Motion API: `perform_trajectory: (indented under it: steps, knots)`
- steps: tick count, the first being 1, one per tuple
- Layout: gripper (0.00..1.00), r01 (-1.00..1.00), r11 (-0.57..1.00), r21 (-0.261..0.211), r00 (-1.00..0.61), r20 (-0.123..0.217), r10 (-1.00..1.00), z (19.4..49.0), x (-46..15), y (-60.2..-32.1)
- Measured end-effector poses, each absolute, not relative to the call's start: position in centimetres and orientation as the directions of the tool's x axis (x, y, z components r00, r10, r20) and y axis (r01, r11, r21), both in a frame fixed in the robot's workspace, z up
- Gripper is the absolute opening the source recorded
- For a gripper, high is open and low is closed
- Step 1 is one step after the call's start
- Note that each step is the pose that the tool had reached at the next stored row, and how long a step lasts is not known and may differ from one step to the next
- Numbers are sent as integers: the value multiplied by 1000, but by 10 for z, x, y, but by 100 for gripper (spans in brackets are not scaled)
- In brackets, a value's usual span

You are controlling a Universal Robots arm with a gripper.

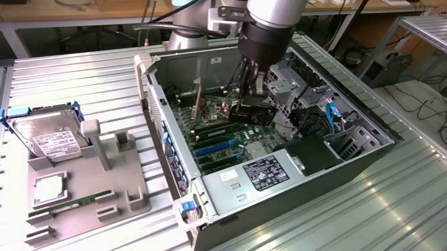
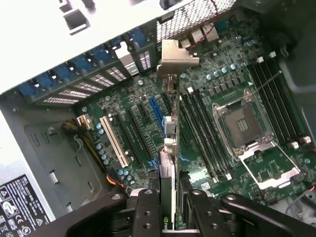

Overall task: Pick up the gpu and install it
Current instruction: 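Insert the gpu into the slot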

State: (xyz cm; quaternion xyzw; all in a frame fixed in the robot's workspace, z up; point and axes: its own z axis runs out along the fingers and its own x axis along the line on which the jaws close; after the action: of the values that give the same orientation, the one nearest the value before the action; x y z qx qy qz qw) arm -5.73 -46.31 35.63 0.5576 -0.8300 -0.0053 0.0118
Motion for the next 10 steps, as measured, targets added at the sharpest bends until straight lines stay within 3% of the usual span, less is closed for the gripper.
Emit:
perform_trajectory:
  steps: [10]
  knots:
    - [26,-987,156,24,-156,4,-988,351,-57,-463]
